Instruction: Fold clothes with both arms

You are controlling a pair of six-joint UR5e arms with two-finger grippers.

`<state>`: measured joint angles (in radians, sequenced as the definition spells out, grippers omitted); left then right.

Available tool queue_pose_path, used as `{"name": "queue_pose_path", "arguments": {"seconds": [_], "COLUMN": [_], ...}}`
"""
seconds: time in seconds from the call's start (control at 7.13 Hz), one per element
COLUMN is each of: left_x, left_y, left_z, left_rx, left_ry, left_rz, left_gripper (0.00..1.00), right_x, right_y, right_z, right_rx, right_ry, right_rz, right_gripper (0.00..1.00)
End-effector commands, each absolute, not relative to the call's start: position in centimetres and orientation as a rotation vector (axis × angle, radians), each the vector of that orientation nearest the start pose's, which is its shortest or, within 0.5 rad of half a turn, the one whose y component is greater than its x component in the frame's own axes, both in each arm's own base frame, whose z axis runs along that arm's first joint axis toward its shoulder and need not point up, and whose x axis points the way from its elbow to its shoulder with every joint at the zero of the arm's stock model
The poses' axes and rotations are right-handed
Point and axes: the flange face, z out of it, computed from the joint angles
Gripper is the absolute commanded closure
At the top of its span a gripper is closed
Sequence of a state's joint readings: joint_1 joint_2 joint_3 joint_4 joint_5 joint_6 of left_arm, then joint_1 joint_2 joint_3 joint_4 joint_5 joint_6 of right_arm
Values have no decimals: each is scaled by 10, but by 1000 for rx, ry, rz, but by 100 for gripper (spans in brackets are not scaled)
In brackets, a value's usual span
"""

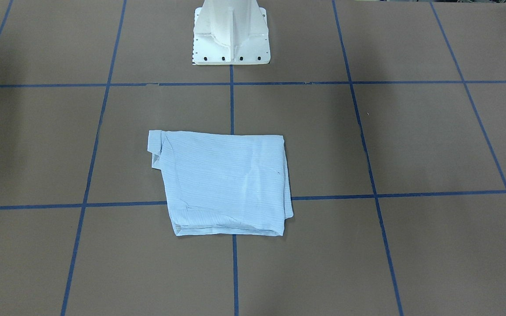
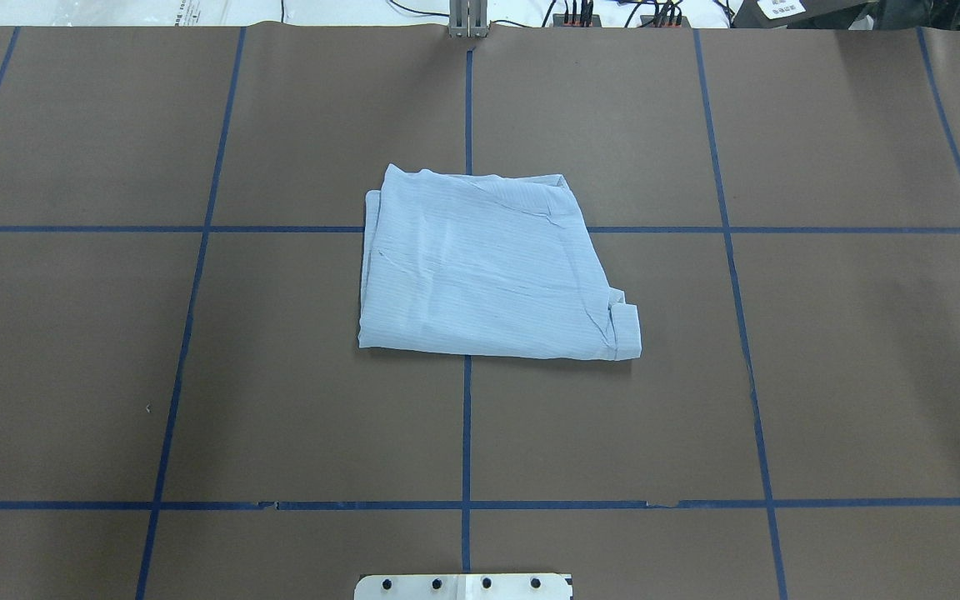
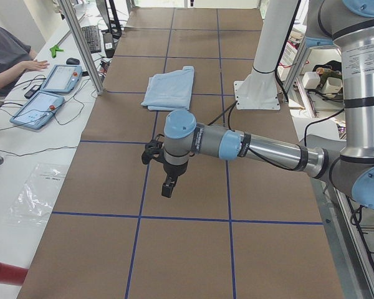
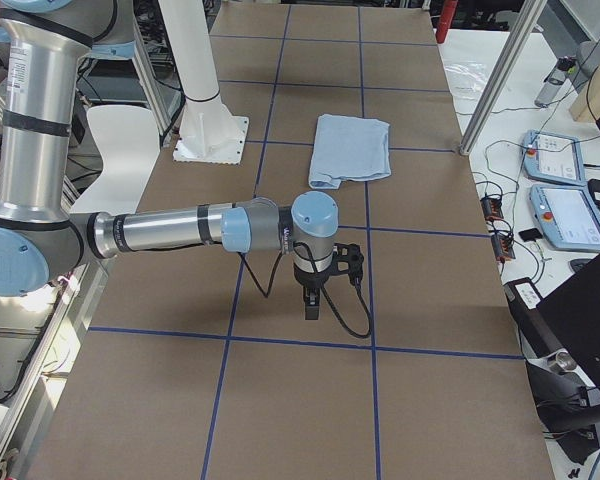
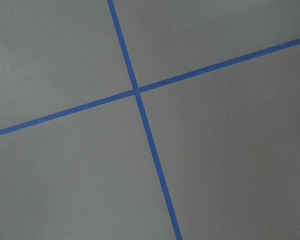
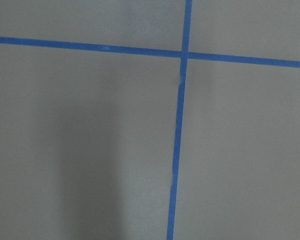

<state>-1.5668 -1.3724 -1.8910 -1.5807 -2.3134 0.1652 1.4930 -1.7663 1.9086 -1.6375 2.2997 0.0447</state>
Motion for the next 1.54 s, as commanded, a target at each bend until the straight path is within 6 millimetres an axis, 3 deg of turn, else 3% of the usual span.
{"name": "queue_pose_path", "arguments": {"seconds": [0.0, 0.56, 1.4], "left_x": [-66, -67, -66], "left_y": [-414, -405, -405], "left_z": [593, 581, 587], "left_rx": [192, 212, 198], "left_ry": [717, 709, 710], "left_rz": [209, 221, 215], "left_gripper": [0, 0, 0], "right_x": [35, 34, 33], "right_y": [-413, -413, -412], "right_z": [593, 592, 592], "right_rx": [23, 21, 16], "right_ry": [-734, -740, -744], "right_rz": [-57, -56, -45], "right_gripper": [0, 0, 0]}}
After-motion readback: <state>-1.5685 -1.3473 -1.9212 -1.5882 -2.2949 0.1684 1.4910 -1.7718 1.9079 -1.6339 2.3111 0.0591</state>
